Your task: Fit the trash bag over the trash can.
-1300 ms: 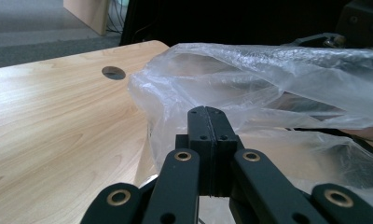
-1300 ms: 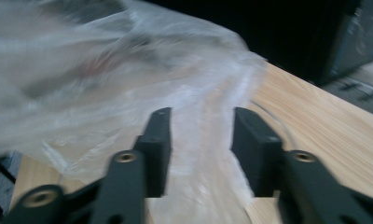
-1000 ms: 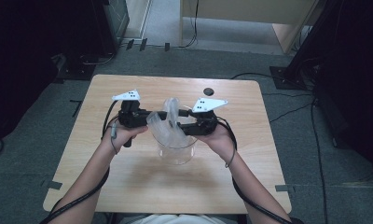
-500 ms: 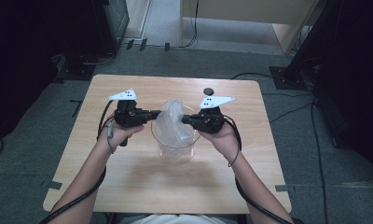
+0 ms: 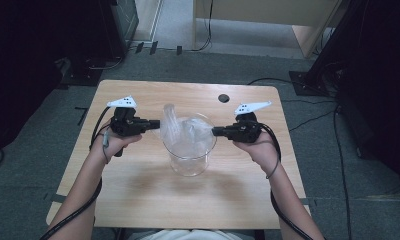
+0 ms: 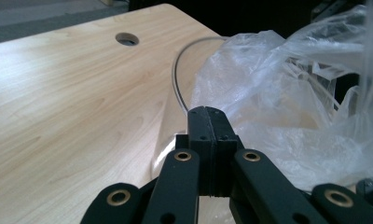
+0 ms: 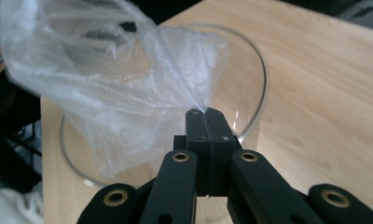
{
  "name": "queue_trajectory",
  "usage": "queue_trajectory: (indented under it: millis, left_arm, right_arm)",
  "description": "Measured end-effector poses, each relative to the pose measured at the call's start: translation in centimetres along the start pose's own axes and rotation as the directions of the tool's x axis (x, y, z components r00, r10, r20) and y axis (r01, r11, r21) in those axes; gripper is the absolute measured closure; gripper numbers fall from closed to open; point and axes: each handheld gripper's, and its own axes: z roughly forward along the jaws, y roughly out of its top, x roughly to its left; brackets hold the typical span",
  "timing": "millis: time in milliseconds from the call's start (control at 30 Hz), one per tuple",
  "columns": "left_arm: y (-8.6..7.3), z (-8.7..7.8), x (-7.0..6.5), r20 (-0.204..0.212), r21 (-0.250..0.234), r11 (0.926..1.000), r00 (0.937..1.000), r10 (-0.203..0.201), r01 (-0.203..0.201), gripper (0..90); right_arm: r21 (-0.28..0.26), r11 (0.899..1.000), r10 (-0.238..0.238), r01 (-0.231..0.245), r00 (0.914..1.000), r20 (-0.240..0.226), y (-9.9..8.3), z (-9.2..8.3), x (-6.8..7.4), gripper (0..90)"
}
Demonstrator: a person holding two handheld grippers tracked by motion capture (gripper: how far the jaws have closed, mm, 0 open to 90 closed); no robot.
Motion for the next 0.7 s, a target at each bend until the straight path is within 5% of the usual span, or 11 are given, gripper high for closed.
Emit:
queue_trajectory:
  millis: [100,167,300,400,500,700]
  left_arm:
    - [0.0,0.2,-0.3,0.003,0.001,0.9999,0.9999,0.015,-0.015,90.0]
    - [0.1,0.4,-0.4,-0.003,-0.016,0.9996,0.9997,0.023,-0.023,85.0]
    - [0.4,0.7,-1.1,-0.005,-0.041,0.9975,0.9983,0.058,-0.058,69.9]
    - [0.4,0.7,-1.6,-0.016,-0.067,0.9892,0.9915,0.129,-0.130,60.4]
    - [0.6,0.3,-1.6,-0.020,-0.082,0.9870,0.9904,0.137,-0.138,57.1]
    - [1.1,0.4,-1.9,-0.006,-0.089,0.9850,0.9889,0.148,-0.148,54.0]
  right_arm:
    - [0.010,1.000,-0.003,0.004,1.0000,-0.007,-0.2,-0.4,-0.1,88.7]
    - [-0.017,1.000,-0.003,0.003,1.0000,0.002,-0.1,-0.6,-0.2,78.3]
    - [-0.090,0.992,-0.085,0.086,0.9963,0.018,0.1,-0.8,0.2,60.2]
    - [-0.108,0.983,-0.145,0.146,0.9892,0.016,0.1,-0.8,0.6,52.4]
    - [-0.093,0.973,-0.208,0.210,0.9776,0.028,0.0,-1.0,0.9,45.5]
    - [-0.070,0.966,-0.249,0.247,0.9683,-0.019,-0.6,-1.1,1.2,40.4]
